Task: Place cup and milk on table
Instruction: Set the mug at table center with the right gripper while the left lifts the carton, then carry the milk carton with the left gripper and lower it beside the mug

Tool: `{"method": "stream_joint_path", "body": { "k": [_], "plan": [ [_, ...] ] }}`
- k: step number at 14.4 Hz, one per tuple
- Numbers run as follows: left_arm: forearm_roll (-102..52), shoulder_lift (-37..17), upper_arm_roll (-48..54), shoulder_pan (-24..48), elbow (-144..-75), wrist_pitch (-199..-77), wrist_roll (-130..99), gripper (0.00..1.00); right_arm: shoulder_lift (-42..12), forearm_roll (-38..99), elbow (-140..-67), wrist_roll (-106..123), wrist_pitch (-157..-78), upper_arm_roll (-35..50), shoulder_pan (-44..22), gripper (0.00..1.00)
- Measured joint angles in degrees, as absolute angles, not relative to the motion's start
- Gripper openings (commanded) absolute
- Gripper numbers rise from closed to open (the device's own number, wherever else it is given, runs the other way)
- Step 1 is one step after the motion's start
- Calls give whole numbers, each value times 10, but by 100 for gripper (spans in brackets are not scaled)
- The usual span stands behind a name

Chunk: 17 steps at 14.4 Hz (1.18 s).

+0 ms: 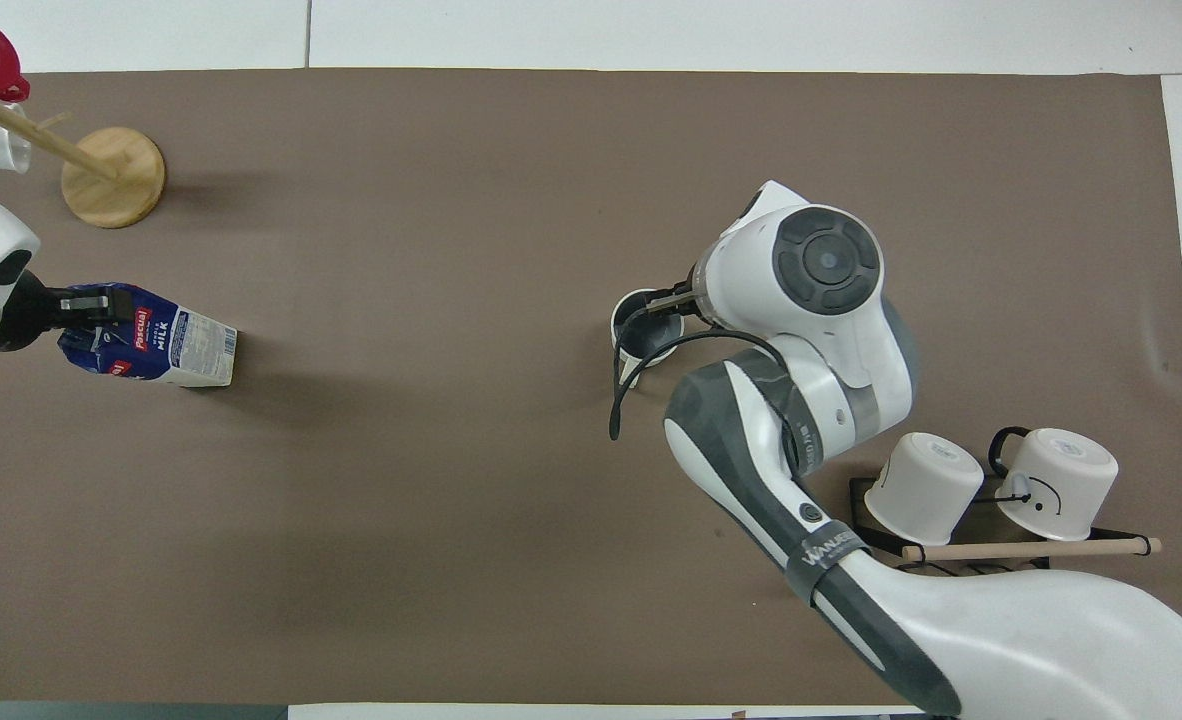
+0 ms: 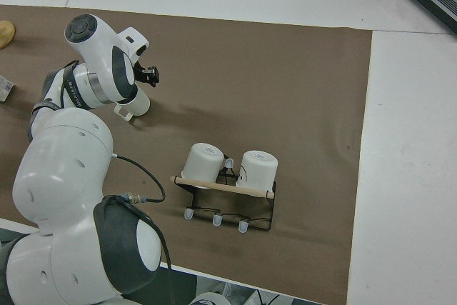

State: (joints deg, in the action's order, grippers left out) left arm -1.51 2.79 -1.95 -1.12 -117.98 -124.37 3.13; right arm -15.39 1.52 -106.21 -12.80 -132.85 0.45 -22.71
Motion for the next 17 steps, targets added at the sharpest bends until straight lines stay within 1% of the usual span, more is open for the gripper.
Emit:
{"method": "stream_joint_path", "body": {
  "k": [2, 4, 7, 11, 13, 16, 17],
  "plan": [
    [-12, 35, -17, -10, -1147, -1207, 31, 0, -117, 7, -1039, -128, -1267, 3, -190, 100],
    [18, 39, -11, 7, -1111, -1182, 4, 0, -88, -24, -1000, -128, -1174, 2, -158, 100],
    [63, 30, -2, 67, -1080, -1180, -115, 0, -44, -49, -970, -128, -1078, 1, -106, 100],
    [66, 5, 3, 158, -1065, -1184, -240, 0, 7, -49, -969, -118, -985, 0, -43, 100],
    [66, -12, 4, 202, -1054, -1185, -296, 0, 22, -50, -963, -97, -957, -3, -27, 100],
    [68, -41, 5, 256, -1026, -1185, -367, 0, 22, -44, -911, -69, -886, -11, -1, 100],
    [69, -50, 5, 270, -1018, -1185, -382, 0, 18, -34, -897, -68, -874, -12, 6, 100]
  ]
}}
